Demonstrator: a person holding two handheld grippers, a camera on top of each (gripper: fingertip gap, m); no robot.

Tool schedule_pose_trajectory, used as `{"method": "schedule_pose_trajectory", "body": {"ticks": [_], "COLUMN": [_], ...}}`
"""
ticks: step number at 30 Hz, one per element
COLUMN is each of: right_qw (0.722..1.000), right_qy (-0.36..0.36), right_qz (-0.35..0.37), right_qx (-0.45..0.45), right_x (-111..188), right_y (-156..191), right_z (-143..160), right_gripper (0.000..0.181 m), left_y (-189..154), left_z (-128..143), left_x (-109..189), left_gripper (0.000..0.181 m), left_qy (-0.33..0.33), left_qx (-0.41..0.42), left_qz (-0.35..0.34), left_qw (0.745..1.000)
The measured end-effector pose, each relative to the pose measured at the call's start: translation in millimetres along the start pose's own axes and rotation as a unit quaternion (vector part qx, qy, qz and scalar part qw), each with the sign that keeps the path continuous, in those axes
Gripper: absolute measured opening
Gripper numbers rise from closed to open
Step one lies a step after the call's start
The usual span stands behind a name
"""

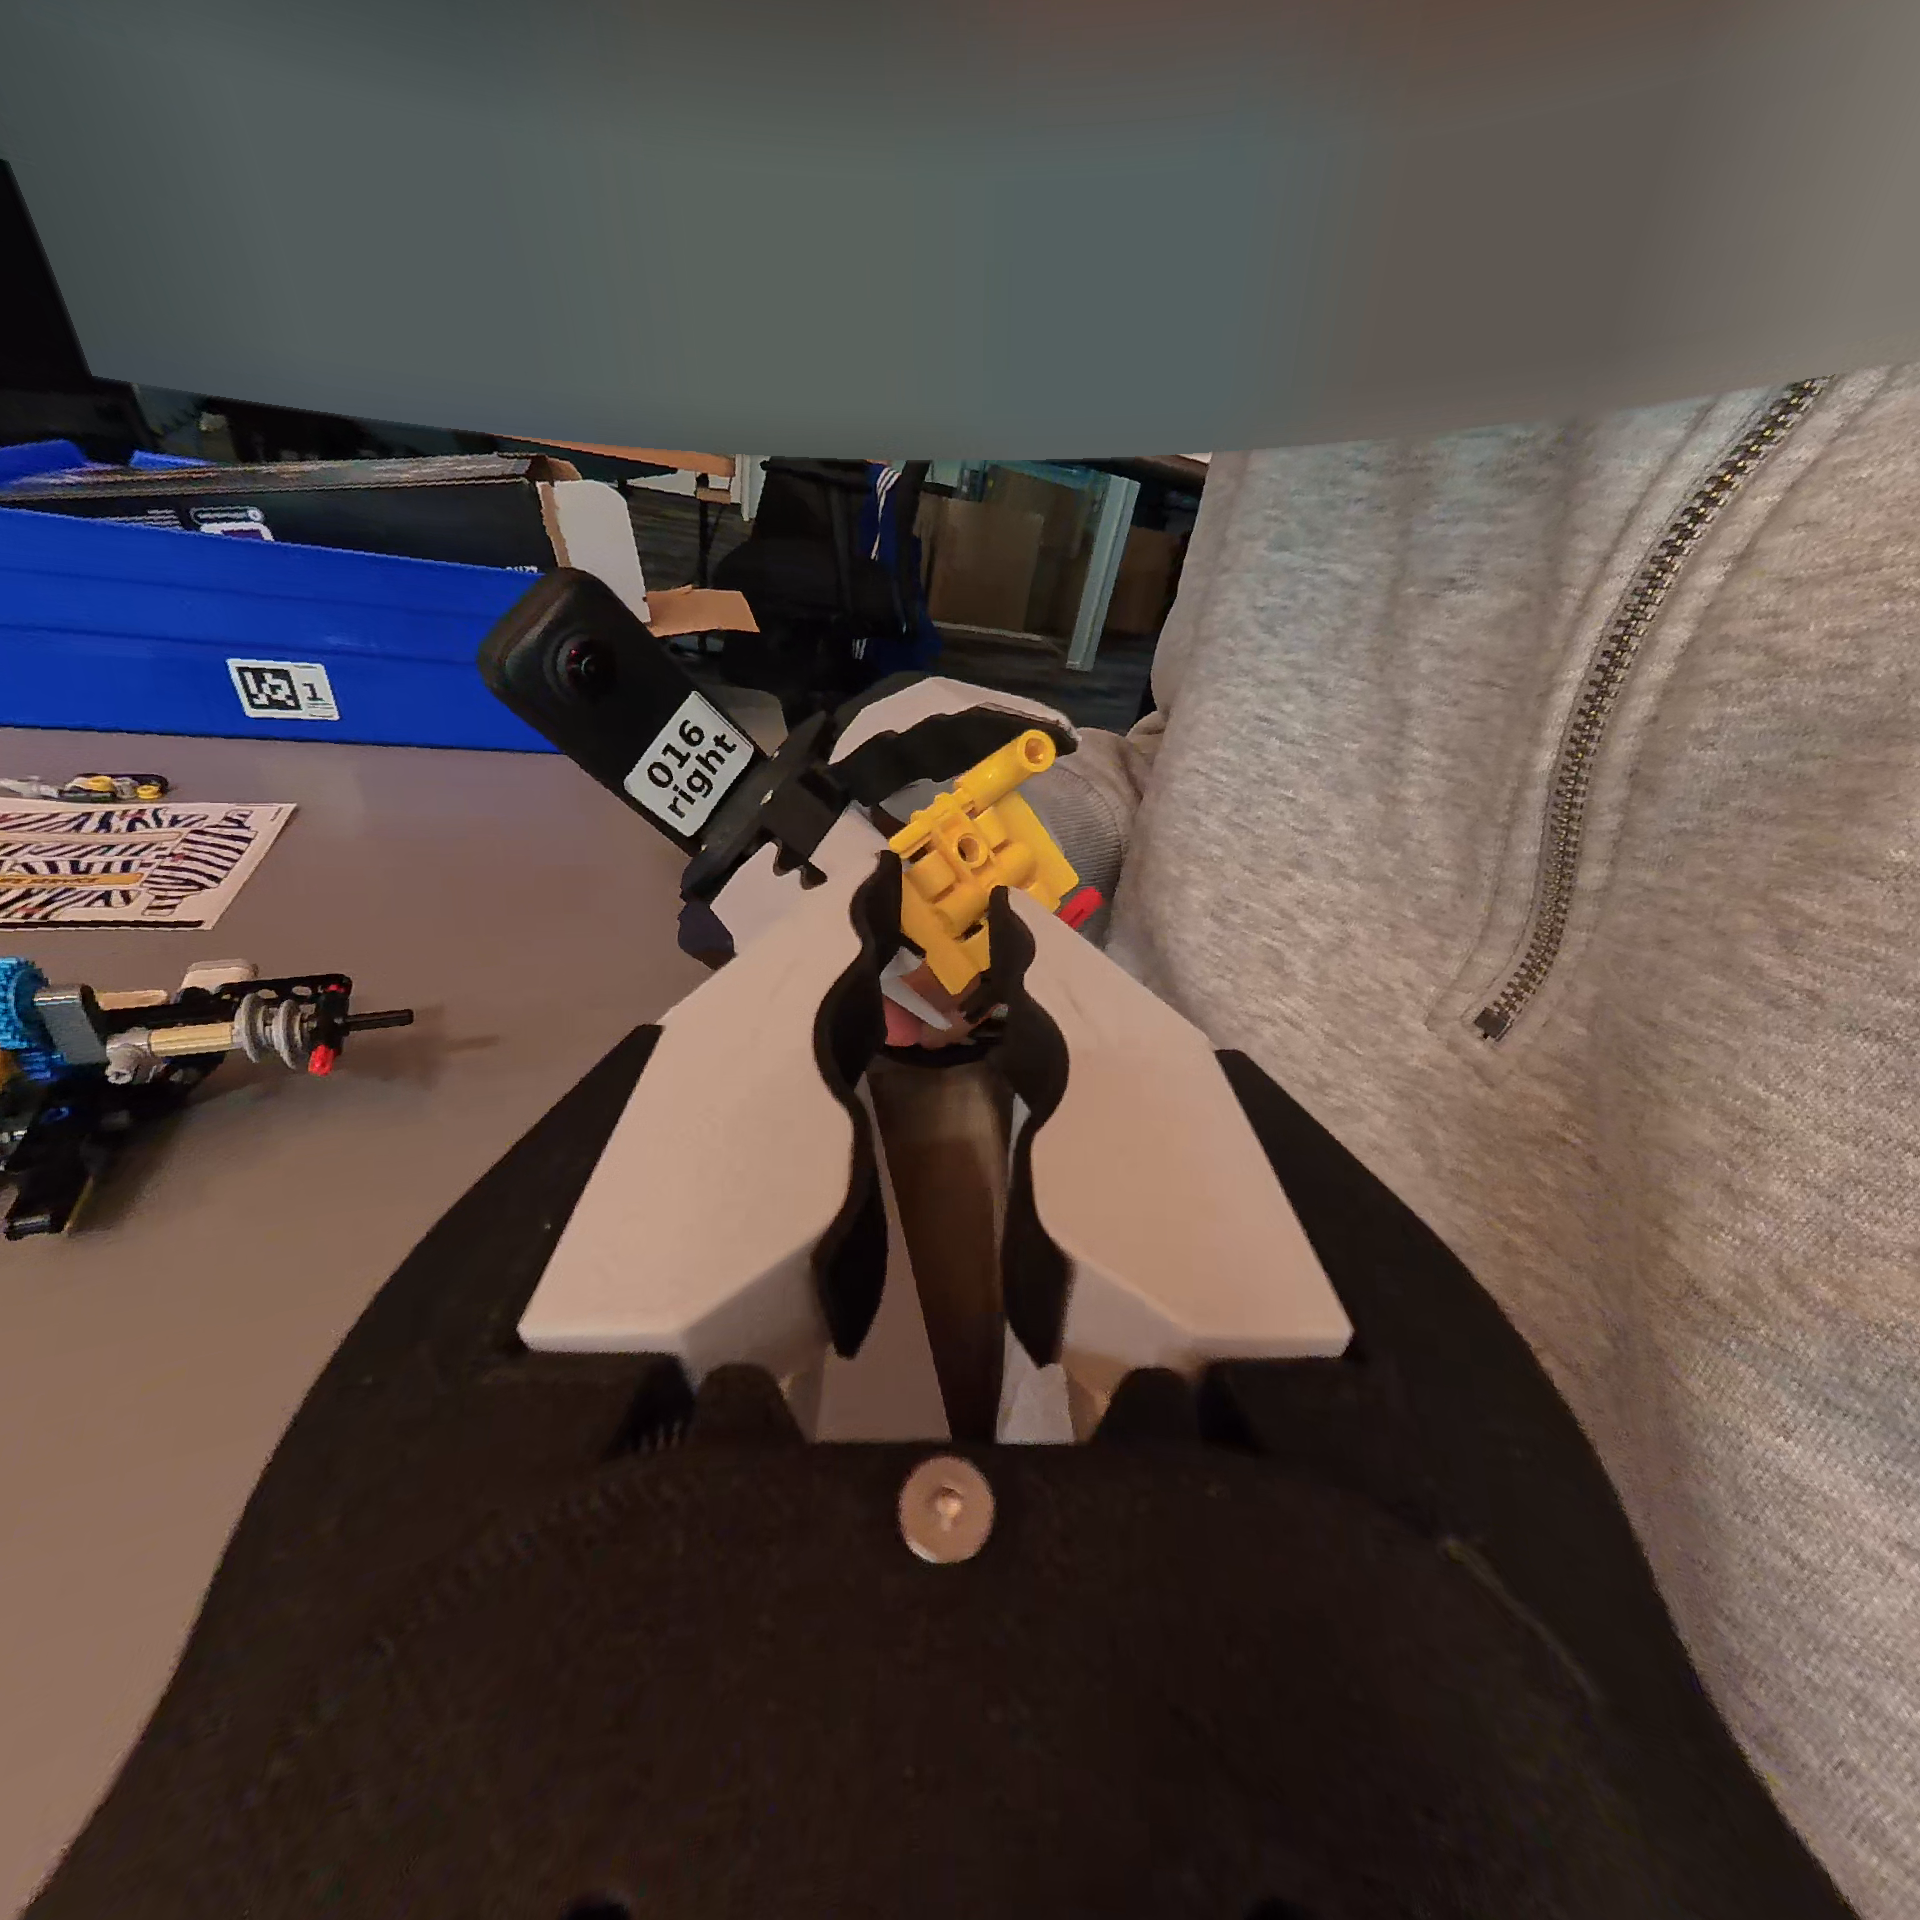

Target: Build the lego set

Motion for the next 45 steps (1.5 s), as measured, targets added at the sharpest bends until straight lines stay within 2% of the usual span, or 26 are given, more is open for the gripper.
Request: {"method": "schedule_pose_trajectory", "body": {"ticks": [23,24,25,28,33,34,35,40,45], "right_qw": [0.999,0.999,0.999,0.999,0.99,0.987,0.982,0.954,0.934], "right_qy": [0.037,0.027,0.016,0.015,0.026,0.018,0.006,-0.03,-0.025], "right_qz": [0.007,0.011,0.022,0.03,0.123,0.148,0.178,0.258,0.308], "right_qx": [0.024,0.024,0.021,0.028,0.057,0.059,0.065,0.148,0.18], "right_x": [-3.8,-3.2,-2.2,1.4,12.8,19.3,27.3,61.5,76.3], "right_y": [2.9,0.9,-2.5,-3.9,-25.9,-32.2,-38.0,-29.8,-28.5], "right_z": [7.3,5.6,3.3,1.9,0.7,-3.5,-9.6,-39.7,-43.5], "right_gripper": [0.045,0.046,0.052,0.038,0.004,0.0,0.0,0.001,0.012], "left_y": [-5.8,-4.0,-3.6,6.1,19.5,28.3,37.5,52.9,61.3], "left_z": [2.8,2.8,2.4,3.5,12.1,15.2,19.4,22.0,22.5], "left_x": [-0.5,1.2,3.4,6.0,4.3,5.6,7.8,19.6,30.7], "left_gripper": [0.013,0.012,0.0,0.0,0.0,0.0,0.0,0.0,0.0], "left_qy": [-0.011,-0.014,-0.017,-0.016,0.005,0.009,0.018,0.016,0.007], "left_qx": [0.064,0.067,0.071,0.085,0.104,0.112,0.114,0.124,0.136], "left_qz": [0.066,0.065,0.071,0.043,0.004,-0.022,-0.052,-0.09,-0.107], "left_qw": [0.996,0.996,0.995,0.995,0.995,0.993,0.992,0.988,0.985]}}
Point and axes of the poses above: each gripper's, where its closed fingertips meet, x back along the fingers, z out of its underside, y = z × x across the jaws, the point moved 2 cm from there along x, back along the fingers, and after that the axes turned 5 degrees about y, right-handed, at the moved point
